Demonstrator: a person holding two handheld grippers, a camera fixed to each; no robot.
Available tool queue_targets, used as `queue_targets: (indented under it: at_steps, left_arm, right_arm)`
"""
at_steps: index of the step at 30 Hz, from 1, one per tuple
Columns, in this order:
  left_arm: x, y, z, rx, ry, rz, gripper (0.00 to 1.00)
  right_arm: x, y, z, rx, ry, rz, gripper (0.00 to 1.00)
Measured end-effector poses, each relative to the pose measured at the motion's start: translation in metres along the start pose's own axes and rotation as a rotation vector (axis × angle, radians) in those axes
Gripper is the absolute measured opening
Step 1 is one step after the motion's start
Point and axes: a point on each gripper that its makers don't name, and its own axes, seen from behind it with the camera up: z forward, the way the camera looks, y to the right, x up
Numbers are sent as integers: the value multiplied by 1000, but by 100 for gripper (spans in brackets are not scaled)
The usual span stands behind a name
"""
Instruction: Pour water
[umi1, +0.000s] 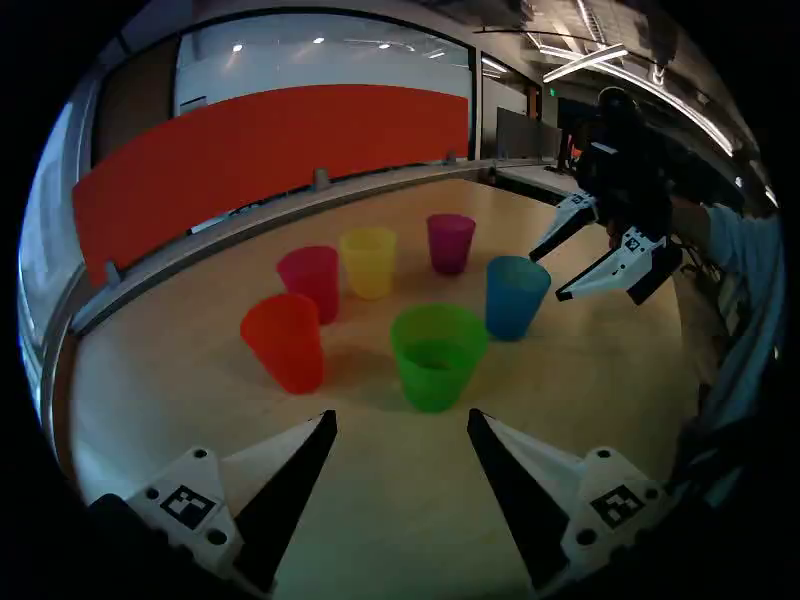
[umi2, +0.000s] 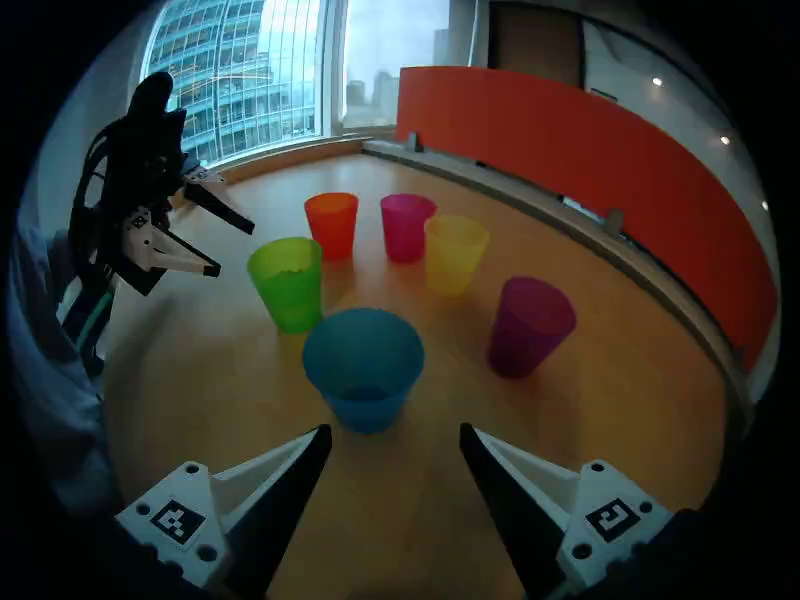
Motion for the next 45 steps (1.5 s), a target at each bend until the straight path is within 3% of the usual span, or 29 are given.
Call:
queue_targets:
  at_steps: [17, 24, 36, 45]
  left_arm:
    - [16, -37, -38, 188, 167, -112, 98]
    - [27, -50, -52, 281, 251, -128, 98]
    - [51, -72, -80, 426, 429, -228, 98]
    - [66, -88, -110, 553, 523, -232, 98]
  right_arm:
    - [11, 31, -51, -153, 129, 75, 100]
    - [24, 54, -68, -277, 234, 135, 100]
    - [47, 85, -89, -486, 414, 215, 99]
    - [64, 94, -103, -599, 524, 266, 99]
